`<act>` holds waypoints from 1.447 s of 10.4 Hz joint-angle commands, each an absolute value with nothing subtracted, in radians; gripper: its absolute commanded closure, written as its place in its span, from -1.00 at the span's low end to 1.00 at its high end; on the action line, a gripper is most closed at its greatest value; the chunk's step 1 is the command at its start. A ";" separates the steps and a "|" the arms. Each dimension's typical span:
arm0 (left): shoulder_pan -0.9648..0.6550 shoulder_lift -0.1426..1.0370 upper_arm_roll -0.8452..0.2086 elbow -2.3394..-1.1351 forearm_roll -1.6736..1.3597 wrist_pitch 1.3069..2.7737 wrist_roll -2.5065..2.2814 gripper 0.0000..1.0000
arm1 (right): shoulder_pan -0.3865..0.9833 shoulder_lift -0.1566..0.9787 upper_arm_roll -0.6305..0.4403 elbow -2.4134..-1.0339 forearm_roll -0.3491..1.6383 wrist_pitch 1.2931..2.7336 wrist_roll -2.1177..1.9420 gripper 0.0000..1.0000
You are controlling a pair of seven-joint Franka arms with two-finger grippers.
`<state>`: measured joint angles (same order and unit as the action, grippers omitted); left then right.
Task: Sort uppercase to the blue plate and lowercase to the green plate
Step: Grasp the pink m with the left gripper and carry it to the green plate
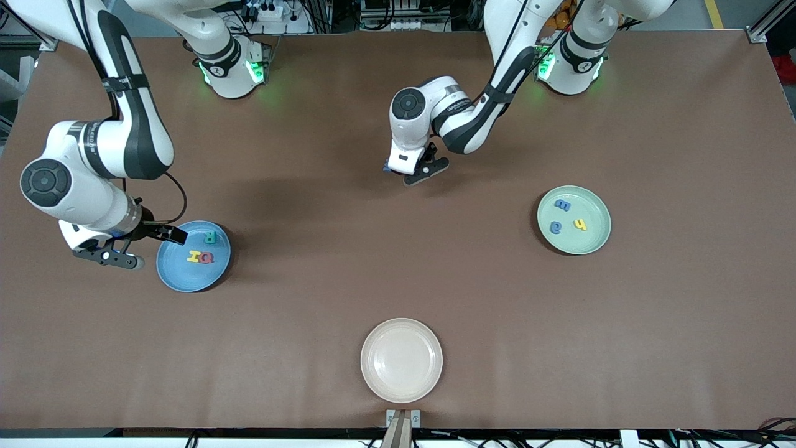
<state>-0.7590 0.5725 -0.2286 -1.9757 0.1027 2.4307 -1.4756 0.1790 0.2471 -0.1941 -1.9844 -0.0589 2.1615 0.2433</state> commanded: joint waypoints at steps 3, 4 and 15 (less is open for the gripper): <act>-0.707 0.534 -0.210 -1.918 0.129 2.208 -1.324 0.79 | 0.184 0.244 -0.190 -1.985 -0.051 2.152 0.276 -1.00; -0.701 0.531 -0.186 -1.905 0.129 2.183 -1.292 0.80 | 0.190 0.245 -0.189 -1.985 -0.051 2.154 0.285 -1.00; -0.375 0.362 -0.144 -1.986 0.132 2.051 -0.699 0.82 | 0.351 0.319 -0.040 -1.980 0.003 2.218 0.814 -1.00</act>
<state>-0.4141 0.4263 -0.1372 -1.9267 0.1083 2.0575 -0.7655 0.3503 0.3134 -0.0789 -1.9875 -0.0224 2.2056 0.7291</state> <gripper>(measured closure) 0.621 0.000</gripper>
